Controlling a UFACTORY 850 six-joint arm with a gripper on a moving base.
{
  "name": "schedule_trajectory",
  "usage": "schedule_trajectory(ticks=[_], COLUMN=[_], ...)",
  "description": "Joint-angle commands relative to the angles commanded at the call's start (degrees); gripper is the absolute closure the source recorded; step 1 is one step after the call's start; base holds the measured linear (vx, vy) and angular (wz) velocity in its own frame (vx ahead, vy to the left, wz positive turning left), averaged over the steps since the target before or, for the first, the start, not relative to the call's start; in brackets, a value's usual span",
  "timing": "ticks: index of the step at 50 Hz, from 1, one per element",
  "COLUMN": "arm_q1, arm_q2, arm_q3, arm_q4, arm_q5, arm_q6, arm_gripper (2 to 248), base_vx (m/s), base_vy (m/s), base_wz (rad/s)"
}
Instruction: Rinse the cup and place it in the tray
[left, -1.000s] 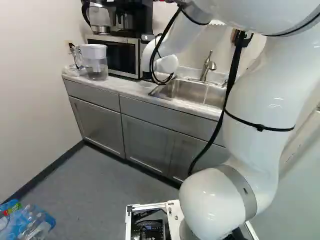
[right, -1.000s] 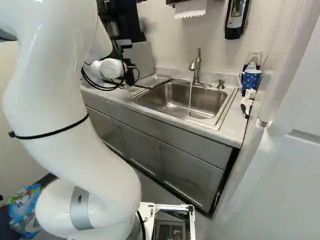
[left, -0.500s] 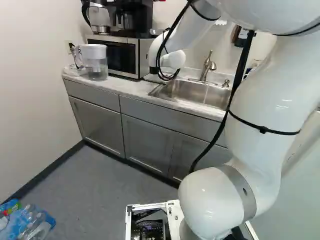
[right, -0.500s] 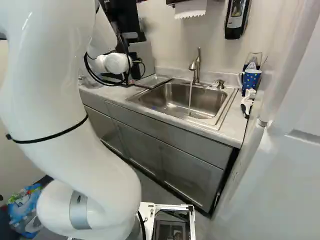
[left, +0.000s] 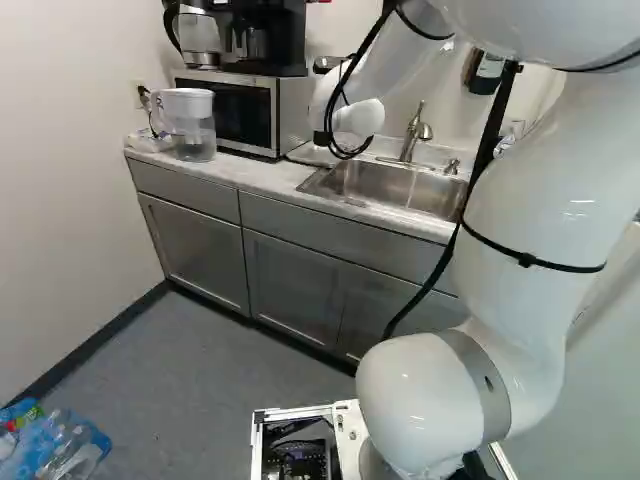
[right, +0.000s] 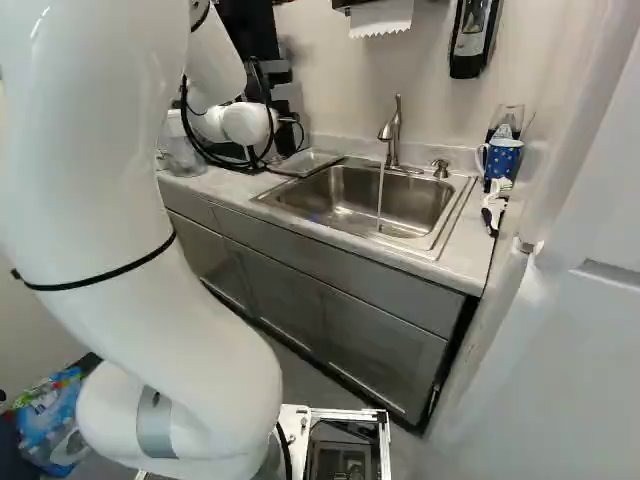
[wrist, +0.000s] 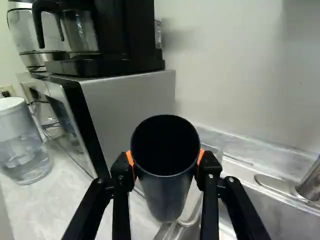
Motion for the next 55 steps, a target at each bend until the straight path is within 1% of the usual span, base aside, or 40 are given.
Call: schedule_trajectory(ticks=[33,55], arm_q1=[-5.2,-8.7], arm_q2=[0.2,1.6], arm_q3=[0.6,4.7], arm_q4=[0.0,0.0], arm_q5=[0.0,0.0], arm_q6=[0.0,0.0], arm_gripper=[125,125], base_vx=[0.0,0.0], base_vy=[0.0,0.0], base_wz=[0.0,0.0])
